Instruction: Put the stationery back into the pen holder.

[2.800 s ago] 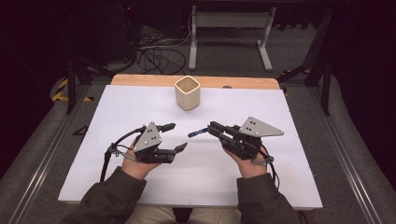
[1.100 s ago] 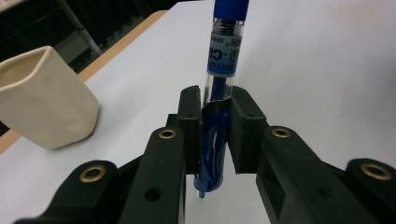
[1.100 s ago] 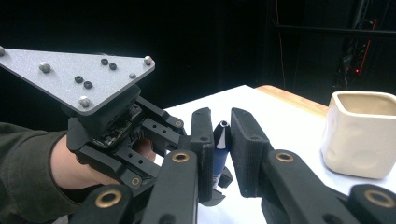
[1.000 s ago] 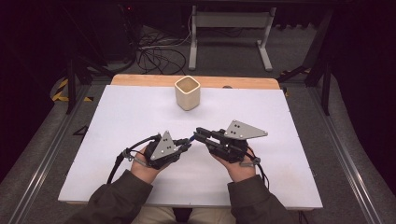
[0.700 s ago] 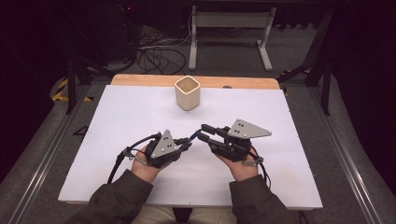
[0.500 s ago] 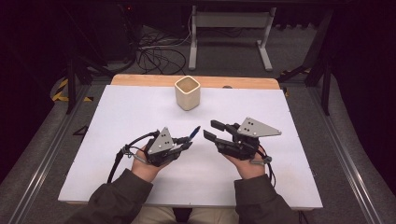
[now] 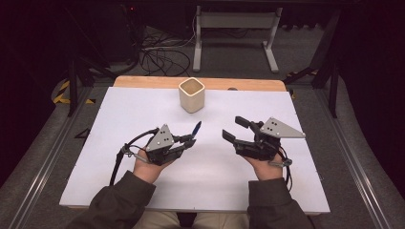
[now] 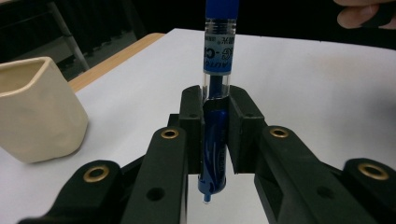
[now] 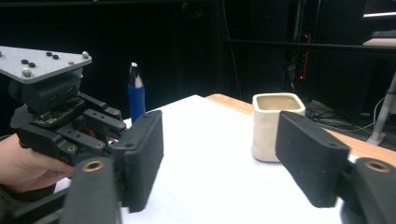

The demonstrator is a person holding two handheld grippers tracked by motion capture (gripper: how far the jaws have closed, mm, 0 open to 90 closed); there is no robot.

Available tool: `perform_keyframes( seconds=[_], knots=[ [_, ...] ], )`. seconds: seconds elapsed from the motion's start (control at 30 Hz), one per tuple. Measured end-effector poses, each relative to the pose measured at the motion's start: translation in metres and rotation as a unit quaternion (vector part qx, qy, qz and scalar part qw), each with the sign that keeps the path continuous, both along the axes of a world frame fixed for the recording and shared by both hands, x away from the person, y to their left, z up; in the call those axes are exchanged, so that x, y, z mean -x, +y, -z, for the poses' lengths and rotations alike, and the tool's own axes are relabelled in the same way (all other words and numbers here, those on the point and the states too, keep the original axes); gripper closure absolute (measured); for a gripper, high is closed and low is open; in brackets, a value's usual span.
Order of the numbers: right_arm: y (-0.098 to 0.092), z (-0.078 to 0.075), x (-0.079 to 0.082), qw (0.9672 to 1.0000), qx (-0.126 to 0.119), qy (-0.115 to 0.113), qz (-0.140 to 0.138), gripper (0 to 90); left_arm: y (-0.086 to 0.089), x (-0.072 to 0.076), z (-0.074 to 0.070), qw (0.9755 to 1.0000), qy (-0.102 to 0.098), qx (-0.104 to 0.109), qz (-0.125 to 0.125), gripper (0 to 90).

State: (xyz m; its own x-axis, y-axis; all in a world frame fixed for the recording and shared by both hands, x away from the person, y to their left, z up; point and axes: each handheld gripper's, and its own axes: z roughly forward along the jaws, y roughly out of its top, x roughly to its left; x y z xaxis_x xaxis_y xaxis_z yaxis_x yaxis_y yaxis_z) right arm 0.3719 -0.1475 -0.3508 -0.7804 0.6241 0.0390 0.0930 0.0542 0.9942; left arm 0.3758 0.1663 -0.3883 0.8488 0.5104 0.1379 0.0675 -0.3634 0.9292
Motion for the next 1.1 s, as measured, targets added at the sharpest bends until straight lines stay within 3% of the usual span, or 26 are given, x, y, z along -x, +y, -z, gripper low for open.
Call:
perform_keyframes(
  seconds=[0.23, 0.4, 0.63, 1.1],
  knots=[
    [-0.010, -0.001, 0.000, 0.9999, -0.005, 0.000, 0.010, 23.7, 0.007, -0.010, -0.004, 0.9990, 0.014, 0.043, 0.002, 78.8],
    [-0.015, -0.002, -0.001, 0.9998, -0.005, -0.002, 0.017, 18.6, 0.008, -0.016, -0.007, 0.9987, 0.010, 0.050, 0.001, 78.8],
    [-0.019, -0.004, 0.000, 0.9998, -0.008, 0.004, 0.020, 12.8, 0.011, -0.027, -0.013, 0.9970, 0.014, 0.075, -0.004, 78.8],
    [-0.032, -0.006, 0.001, 0.9995, -0.018, 0.000, 0.027, 6.7, 0.009, -0.048, -0.033, 0.9964, 0.002, 0.084, -0.015, 78.9]
  ],
)
